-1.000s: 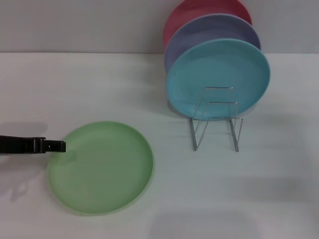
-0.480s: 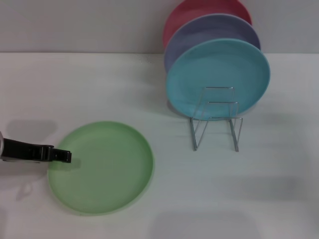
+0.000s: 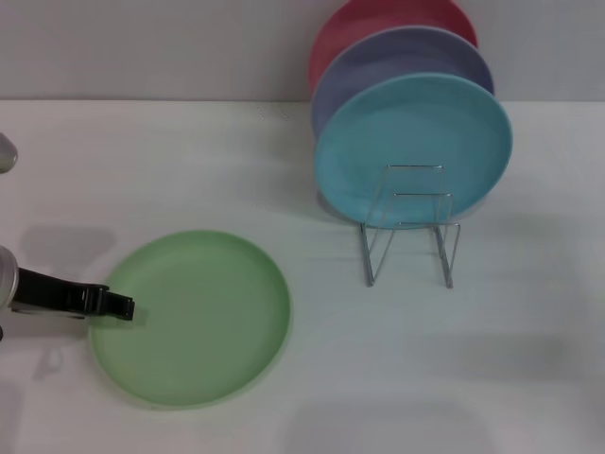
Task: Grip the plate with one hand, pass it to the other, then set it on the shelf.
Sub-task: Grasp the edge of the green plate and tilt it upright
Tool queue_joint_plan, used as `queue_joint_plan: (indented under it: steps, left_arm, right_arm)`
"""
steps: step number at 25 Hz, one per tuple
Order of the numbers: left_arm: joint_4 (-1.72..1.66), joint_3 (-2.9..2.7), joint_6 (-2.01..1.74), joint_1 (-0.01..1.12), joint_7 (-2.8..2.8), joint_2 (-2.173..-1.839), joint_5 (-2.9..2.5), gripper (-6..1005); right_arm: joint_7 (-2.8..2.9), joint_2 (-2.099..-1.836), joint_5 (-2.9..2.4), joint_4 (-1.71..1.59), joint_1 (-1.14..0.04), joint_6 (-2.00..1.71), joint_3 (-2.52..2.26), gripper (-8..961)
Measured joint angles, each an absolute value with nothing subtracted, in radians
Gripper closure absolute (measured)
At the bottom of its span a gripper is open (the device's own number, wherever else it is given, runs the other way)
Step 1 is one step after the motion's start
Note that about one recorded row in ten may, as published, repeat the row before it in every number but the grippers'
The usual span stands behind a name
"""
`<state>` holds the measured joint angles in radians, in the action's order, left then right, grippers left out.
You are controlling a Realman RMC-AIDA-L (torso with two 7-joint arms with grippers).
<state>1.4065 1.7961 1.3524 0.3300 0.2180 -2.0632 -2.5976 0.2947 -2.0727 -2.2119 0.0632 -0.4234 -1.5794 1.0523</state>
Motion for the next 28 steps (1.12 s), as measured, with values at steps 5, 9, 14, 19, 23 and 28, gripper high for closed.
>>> queue_joint_plan:
  steps: [5, 9, 14, 19, 23, 28]
  left_arm:
    - [1.404, 1.784, 1.353, 0.338, 0.220, -2.063, -2.626, 332]
    - [1.404, 1.775, 1.353, 0.341, 0.220, -2.063, -2.633, 415]
    - [1.404, 1.772, 1.353, 0.344, 0.220, -2.063, -2.633, 531]
    - [1.404, 1.766, 1.351, 0.344, 0.221, -2.063, -2.645, 594]
    - [1.400, 1.760, 1.352, 0.349, 0.221, -2.063, -2.653, 678]
    - [1.391, 1.757, 1.353, 0.355, 0.221, -2.063, -2.660, 716]
  right_arm:
    - [0.294, -2.072, -2.211, 0.065, -0.425, -1.576, 1.052, 411]
    - [0.294, -2.072, -2.211, 0.066, -0.425, -1.574, 1.052, 411]
    - [0.295, -2.072, -2.210, 0.068, -0.425, -1.574, 1.052, 410]
    - [0.298, -2.072, -2.210, 0.068, -0.425, -1.574, 1.052, 410]
    - [0.300, -2.073, -2.210, 0.068, -0.425, -1.574, 1.052, 410]
    - [0.302, -2.074, -2.210, 0.067, -0.425, -1.574, 1.052, 410]
